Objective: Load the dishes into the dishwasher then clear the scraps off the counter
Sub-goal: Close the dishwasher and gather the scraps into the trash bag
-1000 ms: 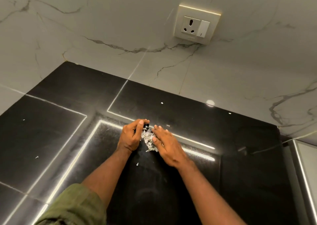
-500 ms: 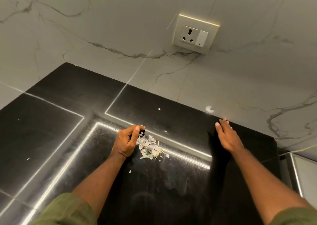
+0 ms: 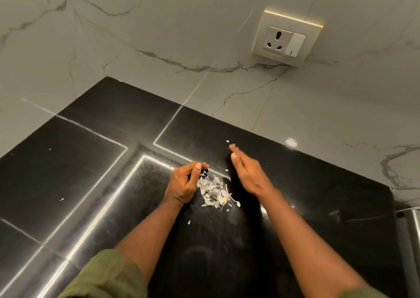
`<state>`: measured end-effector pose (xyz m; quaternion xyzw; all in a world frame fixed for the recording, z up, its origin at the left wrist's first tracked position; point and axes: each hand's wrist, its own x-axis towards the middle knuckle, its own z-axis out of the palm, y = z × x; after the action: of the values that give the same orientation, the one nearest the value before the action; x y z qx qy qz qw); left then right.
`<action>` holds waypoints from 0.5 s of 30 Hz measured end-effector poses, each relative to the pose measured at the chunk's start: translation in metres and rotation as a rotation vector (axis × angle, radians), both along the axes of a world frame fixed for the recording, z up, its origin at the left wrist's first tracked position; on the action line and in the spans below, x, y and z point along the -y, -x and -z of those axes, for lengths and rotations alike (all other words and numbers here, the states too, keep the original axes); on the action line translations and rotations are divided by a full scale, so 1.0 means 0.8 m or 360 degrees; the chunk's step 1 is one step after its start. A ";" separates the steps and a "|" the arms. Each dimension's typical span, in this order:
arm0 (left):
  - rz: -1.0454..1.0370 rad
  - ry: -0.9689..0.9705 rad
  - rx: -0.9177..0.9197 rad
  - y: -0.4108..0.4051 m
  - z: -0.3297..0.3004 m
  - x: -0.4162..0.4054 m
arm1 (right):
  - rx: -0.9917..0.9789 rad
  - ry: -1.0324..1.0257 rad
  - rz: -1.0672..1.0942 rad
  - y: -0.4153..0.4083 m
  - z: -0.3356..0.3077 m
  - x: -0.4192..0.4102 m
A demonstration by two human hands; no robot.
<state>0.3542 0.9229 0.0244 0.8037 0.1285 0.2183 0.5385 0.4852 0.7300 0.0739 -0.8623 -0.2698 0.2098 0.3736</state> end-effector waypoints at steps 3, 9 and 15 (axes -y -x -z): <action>0.0012 0.0003 0.0003 0.000 0.002 -0.002 | -0.0028 0.0040 0.0077 -0.063 -0.015 -0.022; 0.0007 0.0092 0.0050 -0.006 0.001 -0.005 | -0.0037 0.0207 -0.0090 -0.103 0.025 -0.058; -0.0163 0.0218 0.0088 -0.007 0.008 -0.012 | -0.0001 -0.0032 -0.0259 0.008 0.053 -0.053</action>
<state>0.3598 0.9324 0.0182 0.7511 0.1691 0.2584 0.5836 0.4790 0.7723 0.0311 -0.8337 -0.3411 0.2369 0.3641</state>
